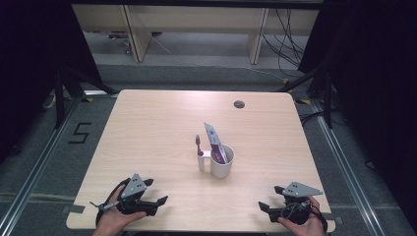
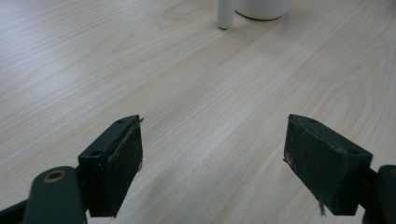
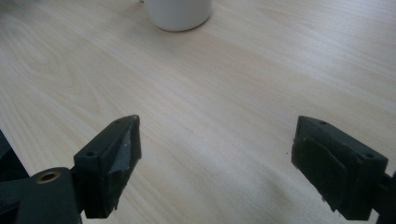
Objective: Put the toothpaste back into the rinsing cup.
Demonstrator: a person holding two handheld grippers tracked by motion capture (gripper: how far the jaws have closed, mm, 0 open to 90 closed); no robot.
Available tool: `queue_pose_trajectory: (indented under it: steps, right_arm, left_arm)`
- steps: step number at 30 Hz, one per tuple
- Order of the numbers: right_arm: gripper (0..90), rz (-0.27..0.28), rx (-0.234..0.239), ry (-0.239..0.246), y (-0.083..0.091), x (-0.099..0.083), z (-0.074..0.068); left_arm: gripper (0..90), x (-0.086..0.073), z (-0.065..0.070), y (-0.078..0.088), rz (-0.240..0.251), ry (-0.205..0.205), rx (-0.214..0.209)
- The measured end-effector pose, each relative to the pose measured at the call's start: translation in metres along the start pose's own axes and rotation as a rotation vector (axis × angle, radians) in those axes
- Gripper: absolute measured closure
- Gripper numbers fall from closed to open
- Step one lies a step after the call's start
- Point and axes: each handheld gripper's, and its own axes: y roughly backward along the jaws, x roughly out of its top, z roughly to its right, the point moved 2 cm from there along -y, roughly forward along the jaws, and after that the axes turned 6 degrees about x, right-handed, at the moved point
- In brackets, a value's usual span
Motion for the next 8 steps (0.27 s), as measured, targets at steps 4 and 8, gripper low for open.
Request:
queue_pose_trajectory:
  steps: [4, 8]
  right_arm:
    - [16.7, 0.006, -0.008, 0.042, -0.0001, 0.0010, 0.0023]
    - [16.7, 0.004, -0.017, 0.045, 0.0002, 0.0009, 0.0022]
  left_arm:
    - [19.4, 0.0000, 0.0001, -0.0001, -0.001, -0.003, 0.000]
    - [19.4, -0.0002, -0.0008, 0.0001, -0.009, -0.012, 0.001]
